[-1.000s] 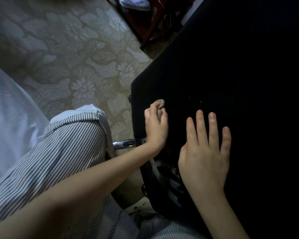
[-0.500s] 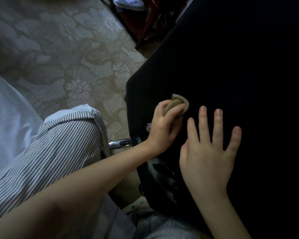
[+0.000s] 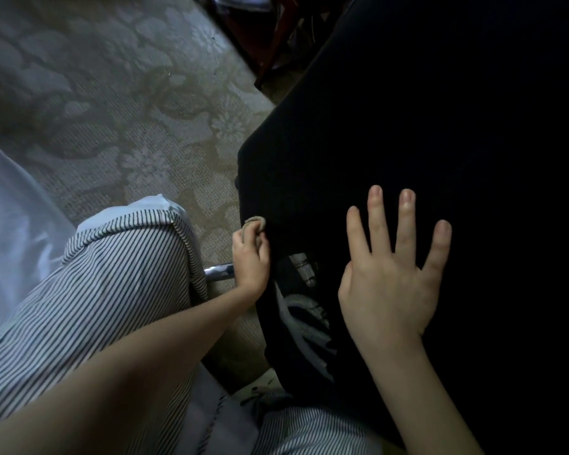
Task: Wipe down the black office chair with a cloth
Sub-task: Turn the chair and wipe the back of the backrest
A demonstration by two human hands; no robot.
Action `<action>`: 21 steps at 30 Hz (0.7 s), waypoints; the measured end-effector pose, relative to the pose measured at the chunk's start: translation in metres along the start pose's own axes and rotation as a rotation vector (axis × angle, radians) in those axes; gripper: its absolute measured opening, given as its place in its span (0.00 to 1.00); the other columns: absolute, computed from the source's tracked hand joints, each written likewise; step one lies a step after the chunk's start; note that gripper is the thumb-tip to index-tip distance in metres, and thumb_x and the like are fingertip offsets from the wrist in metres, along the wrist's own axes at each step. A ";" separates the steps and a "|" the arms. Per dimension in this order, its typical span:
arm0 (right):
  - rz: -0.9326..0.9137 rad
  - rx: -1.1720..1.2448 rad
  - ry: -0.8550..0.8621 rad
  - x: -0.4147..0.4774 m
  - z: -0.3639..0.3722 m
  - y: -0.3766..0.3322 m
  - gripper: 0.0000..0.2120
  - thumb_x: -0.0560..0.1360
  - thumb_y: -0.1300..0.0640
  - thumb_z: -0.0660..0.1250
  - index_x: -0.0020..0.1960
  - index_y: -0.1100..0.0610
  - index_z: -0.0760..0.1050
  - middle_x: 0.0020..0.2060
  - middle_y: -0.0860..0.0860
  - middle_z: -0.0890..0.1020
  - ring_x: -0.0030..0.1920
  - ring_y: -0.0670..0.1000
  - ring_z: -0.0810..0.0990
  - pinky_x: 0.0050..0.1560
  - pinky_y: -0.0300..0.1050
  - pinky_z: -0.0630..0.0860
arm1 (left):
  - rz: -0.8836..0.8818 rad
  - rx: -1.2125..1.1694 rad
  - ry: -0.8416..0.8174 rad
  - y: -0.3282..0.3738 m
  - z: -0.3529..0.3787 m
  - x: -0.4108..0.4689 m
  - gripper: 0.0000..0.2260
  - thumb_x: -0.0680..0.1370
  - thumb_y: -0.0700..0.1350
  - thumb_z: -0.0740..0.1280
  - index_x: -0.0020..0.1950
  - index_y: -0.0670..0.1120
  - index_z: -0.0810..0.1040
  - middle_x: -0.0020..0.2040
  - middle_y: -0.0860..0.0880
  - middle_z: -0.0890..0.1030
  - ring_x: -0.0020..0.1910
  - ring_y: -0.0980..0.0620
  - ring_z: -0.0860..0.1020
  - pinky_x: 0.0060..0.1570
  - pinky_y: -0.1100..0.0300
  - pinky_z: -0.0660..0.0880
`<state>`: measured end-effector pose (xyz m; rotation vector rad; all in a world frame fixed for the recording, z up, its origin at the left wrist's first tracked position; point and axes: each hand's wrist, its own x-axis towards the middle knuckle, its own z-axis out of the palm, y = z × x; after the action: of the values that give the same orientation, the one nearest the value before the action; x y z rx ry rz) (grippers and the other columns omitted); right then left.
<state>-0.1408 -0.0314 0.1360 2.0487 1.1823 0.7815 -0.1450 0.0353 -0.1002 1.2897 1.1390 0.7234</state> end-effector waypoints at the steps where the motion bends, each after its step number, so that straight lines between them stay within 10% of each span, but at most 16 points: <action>1: 0.002 0.000 0.005 0.001 0.000 0.000 0.31 0.66 0.56 0.61 0.69 0.55 0.70 0.73 0.56 0.63 0.73 0.58 0.52 0.71 0.57 0.33 | -0.028 0.002 0.002 -0.006 0.000 0.000 0.14 0.80 0.40 0.59 0.65 0.44 0.72 0.58 0.45 0.68 0.58 0.47 0.72 0.61 0.57 0.69; 14: -0.016 -0.083 -0.080 0.024 -0.012 -0.010 0.32 0.65 0.52 0.56 0.70 0.52 0.68 0.74 0.54 0.62 0.74 0.59 0.53 0.69 0.59 0.35 | -0.382 -0.078 0.071 -0.022 -0.001 0.005 0.12 0.80 0.39 0.58 0.61 0.39 0.72 0.55 0.40 0.75 0.56 0.43 0.74 0.51 0.59 0.67; 21: 0.081 0.352 -0.013 0.005 -0.018 -0.009 0.24 0.66 0.62 0.63 0.63 0.62 0.75 0.66 0.60 0.73 0.72 0.60 0.63 0.72 0.52 0.39 | -0.283 -0.114 -0.004 0.019 -0.001 -0.003 0.13 0.81 0.43 0.57 0.65 0.46 0.70 0.61 0.44 0.67 0.52 0.54 0.70 0.55 0.67 0.62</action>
<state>-0.1565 -0.0189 0.1407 2.3957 1.3106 0.6303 -0.1439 0.0366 -0.0812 1.0085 1.2287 0.5662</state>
